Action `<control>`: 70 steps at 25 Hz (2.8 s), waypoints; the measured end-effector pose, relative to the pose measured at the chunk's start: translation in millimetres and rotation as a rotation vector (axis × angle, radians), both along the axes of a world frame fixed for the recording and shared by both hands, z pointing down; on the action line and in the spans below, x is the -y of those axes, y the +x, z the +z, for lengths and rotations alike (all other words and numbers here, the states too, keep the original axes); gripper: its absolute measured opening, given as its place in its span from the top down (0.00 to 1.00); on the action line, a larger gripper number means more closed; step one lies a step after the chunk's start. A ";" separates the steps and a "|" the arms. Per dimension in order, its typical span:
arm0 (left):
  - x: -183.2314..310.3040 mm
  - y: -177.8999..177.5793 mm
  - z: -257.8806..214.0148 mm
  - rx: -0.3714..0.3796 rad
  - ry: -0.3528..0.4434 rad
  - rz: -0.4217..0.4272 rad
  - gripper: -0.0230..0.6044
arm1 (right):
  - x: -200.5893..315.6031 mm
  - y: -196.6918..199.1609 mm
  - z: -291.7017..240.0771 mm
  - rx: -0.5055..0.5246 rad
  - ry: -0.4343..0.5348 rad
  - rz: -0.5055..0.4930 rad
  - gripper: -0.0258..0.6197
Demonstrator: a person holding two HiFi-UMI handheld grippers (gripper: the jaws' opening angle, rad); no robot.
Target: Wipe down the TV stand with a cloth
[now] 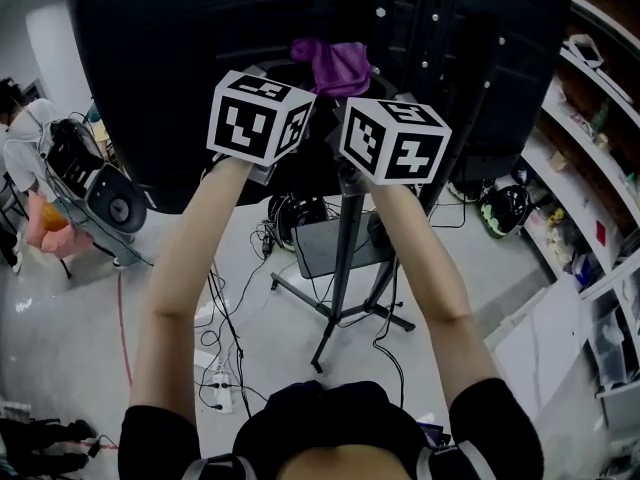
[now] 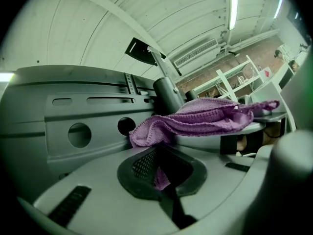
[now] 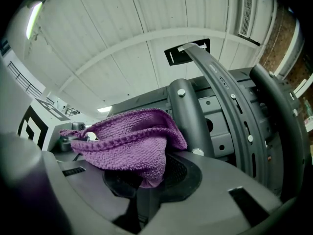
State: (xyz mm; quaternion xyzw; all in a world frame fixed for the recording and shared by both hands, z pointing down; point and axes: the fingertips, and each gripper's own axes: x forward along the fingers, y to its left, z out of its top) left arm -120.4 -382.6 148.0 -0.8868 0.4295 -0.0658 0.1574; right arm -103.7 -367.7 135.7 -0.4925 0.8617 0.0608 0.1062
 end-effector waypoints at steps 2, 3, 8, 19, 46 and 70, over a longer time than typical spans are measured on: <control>-4.8 0.0 -1.4 0.001 0.010 0.011 0.95 | -6.5 -0.8 -1.3 -0.005 0.018 0.003 0.86; -7.6 1.1 -2.5 -0.001 0.014 0.019 0.95 | -10.0 0.0 -2.3 -0.006 0.028 0.005 0.86; -25.9 22.6 -18.3 -0.012 0.049 0.077 0.95 | -27.8 21.9 -19.4 0.007 0.081 0.006 0.86; -45.7 95.7 -59.9 -0.068 0.107 0.125 0.95 | -22.6 98.3 -60.6 0.005 0.151 -0.014 0.86; -27.0 160.0 -85.8 -0.068 0.121 0.036 0.95 | 33.7 165.3 -80.3 -0.010 0.126 0.033 0.86; -45.0 150.4 -39.3 -0.133 0.039 0.098 0.95 | -0.5 156.5 -44.9 0.031 0.092 -0.039 0.86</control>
